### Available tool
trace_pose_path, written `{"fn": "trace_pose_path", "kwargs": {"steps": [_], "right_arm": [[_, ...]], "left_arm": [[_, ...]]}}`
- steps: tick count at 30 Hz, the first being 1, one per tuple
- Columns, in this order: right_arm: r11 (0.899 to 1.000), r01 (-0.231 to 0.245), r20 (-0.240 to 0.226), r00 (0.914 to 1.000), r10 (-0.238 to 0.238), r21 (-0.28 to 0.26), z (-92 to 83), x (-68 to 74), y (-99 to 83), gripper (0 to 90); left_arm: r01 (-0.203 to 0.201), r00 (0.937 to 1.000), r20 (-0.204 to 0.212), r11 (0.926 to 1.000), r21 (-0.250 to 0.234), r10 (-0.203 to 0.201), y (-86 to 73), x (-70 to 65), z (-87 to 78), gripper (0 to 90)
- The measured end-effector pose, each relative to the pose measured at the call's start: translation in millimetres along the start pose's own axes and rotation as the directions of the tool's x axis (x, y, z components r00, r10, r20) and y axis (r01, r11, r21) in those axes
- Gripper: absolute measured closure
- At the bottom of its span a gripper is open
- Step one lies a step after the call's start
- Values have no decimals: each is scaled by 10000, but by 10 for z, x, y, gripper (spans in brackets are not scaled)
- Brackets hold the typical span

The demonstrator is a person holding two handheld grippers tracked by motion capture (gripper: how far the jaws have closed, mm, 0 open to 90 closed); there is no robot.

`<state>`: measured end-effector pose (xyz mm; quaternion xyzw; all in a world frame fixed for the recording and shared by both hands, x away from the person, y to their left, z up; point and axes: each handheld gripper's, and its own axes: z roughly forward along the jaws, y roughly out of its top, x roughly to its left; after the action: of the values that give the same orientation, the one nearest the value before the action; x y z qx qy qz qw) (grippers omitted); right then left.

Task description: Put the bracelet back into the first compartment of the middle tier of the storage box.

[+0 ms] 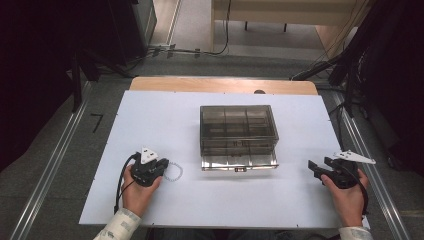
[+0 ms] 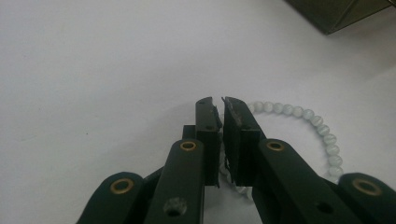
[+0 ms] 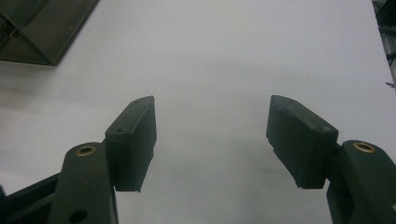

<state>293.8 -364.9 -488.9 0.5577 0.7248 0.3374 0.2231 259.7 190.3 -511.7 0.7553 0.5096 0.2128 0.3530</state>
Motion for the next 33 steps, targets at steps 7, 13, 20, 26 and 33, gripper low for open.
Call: {"fn": "trace_pose_path", "kwargs": {"steps": [7, 13, 20, 26, 33], "right_arm": [[10000, -14, 7, 10000, 14, -2, -1, 2, -1, 318], [10000, -43, 0, 10000, 43, -9, -4, 8, 0, 319], [10000, -18, 12, 10000, 18, -14, -3, 0, 1, 319], [10000, -21, 30, 10000, 21, -20, -6, 1, 0, 319], [10000, -12, 39, 10000, 12, 5, -2, -3, 0, 319]], "left_arm": [[-23, 10000, 32, 10000, -13, 23, -7, 3, 5, 865], [174, 9998, 112, 9998, 18, -174, -1, 18, 4, 868], [537, 9980, 345, 9985, 52, -539, 13, 29, -17, 881], [655, 9963, 569, 9977, -199, -642, 28, -5, -61, 882], [700, 9947, 810, 9947, -758, -638, 65, -38, -193, 882]]}}
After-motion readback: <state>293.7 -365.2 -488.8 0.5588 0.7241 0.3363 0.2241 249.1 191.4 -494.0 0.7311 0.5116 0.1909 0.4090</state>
